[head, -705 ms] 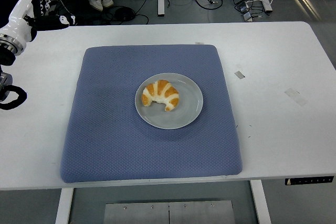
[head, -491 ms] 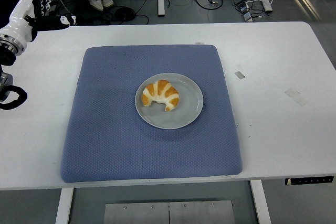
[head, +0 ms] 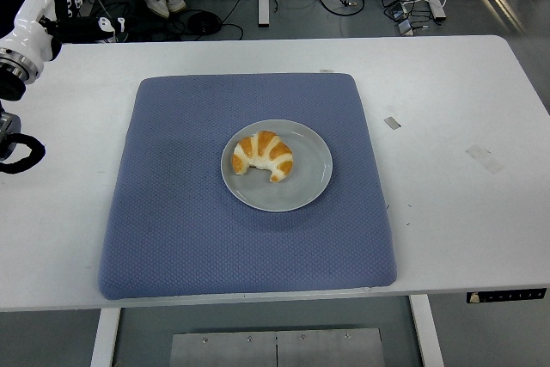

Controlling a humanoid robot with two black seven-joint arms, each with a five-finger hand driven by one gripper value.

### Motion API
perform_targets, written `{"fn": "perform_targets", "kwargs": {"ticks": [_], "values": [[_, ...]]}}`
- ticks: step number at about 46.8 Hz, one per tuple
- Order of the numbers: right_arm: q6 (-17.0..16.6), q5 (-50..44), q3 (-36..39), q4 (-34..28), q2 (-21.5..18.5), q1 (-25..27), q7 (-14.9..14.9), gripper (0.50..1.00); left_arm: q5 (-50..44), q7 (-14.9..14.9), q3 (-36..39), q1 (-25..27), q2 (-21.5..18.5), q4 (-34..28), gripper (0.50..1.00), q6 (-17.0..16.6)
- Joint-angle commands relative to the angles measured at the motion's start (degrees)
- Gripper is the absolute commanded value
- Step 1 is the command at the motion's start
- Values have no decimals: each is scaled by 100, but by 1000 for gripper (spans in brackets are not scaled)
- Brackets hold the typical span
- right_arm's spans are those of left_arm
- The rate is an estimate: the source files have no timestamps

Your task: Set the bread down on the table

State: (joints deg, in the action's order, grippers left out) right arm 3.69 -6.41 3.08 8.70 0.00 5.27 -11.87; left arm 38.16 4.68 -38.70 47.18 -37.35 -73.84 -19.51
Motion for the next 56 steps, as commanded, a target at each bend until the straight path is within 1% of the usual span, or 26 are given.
{"fn": "perform_targets", "kwargs": {"ticks": [1, 50, 56], "values": [[0, -1, 0, 0, 0, 0, 0, 1000, -1, -2, 2, 1, -1, 1, 980, -9], [0, -1, 0, 0, 0, 0, 0, 1000, -10, -11, -24, 1, 61, -17, 980, -26], [0, -1, 0, 0, 0, 0, 0, 1000, -10, -2, -15, 1, 61, -17, 980, -88]]}}
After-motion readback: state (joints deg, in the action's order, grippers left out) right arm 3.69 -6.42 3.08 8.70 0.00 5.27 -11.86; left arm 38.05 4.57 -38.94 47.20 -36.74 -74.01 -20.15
